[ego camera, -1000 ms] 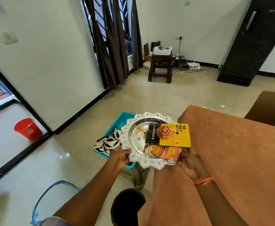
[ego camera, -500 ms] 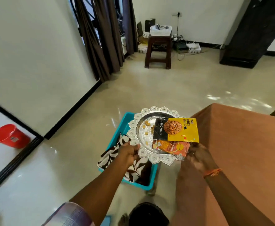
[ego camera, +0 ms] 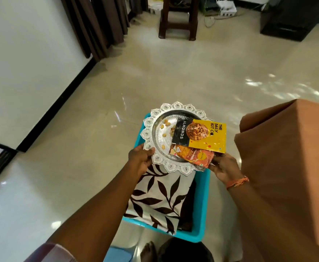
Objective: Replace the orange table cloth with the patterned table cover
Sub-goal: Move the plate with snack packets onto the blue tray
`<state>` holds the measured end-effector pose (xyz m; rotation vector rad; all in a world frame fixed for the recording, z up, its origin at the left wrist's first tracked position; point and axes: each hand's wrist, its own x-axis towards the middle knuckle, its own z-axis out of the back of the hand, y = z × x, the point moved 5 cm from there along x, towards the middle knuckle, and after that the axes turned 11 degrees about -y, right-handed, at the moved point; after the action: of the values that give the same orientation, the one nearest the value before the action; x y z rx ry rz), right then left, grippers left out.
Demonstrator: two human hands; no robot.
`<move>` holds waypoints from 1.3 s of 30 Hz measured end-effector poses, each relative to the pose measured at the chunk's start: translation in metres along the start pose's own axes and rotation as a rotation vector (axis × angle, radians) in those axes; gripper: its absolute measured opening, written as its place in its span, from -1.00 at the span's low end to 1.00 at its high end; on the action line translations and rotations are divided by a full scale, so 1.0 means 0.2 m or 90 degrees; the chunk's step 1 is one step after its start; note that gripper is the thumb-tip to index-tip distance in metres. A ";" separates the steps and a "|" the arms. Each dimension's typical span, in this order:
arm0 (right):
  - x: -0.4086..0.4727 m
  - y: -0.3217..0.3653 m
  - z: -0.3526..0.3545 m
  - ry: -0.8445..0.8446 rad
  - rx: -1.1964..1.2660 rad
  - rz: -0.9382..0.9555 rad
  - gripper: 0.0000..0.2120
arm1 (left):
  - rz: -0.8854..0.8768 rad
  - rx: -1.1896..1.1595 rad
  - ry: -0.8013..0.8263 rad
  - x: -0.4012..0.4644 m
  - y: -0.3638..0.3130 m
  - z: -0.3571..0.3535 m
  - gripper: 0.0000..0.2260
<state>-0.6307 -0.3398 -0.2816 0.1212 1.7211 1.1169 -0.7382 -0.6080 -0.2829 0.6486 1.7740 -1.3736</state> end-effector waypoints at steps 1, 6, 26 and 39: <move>0.02 -0.03 0.00 -0.004 -0.002 -0.005 -0.65 | 0.009 -0.002 -0.004 0.03 0.02 0.01 -0.57; 0.07 -0.10 -0.02 -0.017 0.007 -0.010 -0.66 | 0.010 -0.001 -0.020 0.13 0.07 0.04 -0.58; 0.08 -0.07 -0.07 -0.002 0.089 -0.063 -0.71 | -0.045 0.066 -0.041 0.18 0.02 -0.01 -0.62; -0.50 0.02 0.51 -0.073 0.079 -0.079 -0.73 | -0.063 0.080 -0.202 -0.50 0.31 0.00 -0.15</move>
<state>-0.5063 -0.3308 -0.2117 0.1509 1.6715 0.8965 -0.6332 -0.5842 -0.2362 0.3861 1.4921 -1.5693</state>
